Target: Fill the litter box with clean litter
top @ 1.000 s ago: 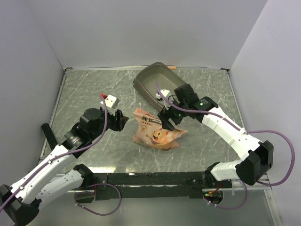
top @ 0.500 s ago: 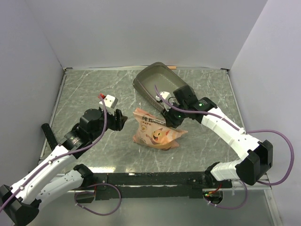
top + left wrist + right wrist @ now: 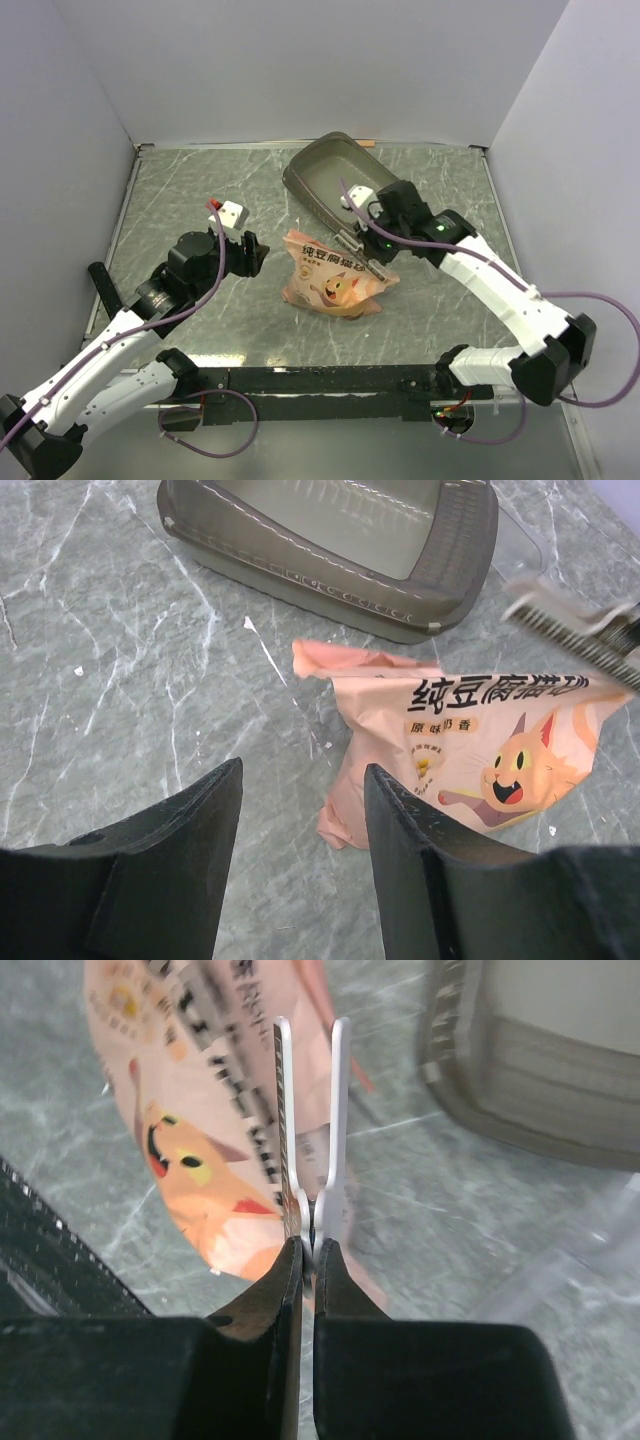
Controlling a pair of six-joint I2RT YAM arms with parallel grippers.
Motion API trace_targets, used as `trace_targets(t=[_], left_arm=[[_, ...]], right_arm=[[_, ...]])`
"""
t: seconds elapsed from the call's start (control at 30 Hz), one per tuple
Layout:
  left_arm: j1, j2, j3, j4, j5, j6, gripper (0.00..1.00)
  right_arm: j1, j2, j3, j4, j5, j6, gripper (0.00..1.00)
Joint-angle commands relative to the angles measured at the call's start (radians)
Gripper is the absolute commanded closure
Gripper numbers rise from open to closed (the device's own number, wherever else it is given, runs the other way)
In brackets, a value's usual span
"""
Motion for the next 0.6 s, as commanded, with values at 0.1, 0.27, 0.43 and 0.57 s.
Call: trace_targets(t=[0.1, 0.27, 0.43, 0.57], left_arm=[[0.004, -0.014, -0.003, 0.030, 0.012, -0.011, 0.44], [0.004, -0.037, -0.012, 0.042, 0.038, -0.009, 0.44], [0.004, -0.063, -0.030, 0.067, 0.034, -0.035, 0.47], [0.004, -0.083, -0.044, 0.081, -0.005, -0.060, 0.49]], right_arm=[[-0.002, -0.139, 0.085, -0.031, 0.242, 0.116, 1.00], [-0.068, -0.162, 0.047, -0.050, 0.424, 0.264, 1.00], [-0.260, -0.138, -0.051, -0.044, 0.402, 0.441, 1.00], [-0.286, -0.113, -0.195, 0.051, 0.336, 0.511, 1.00]])
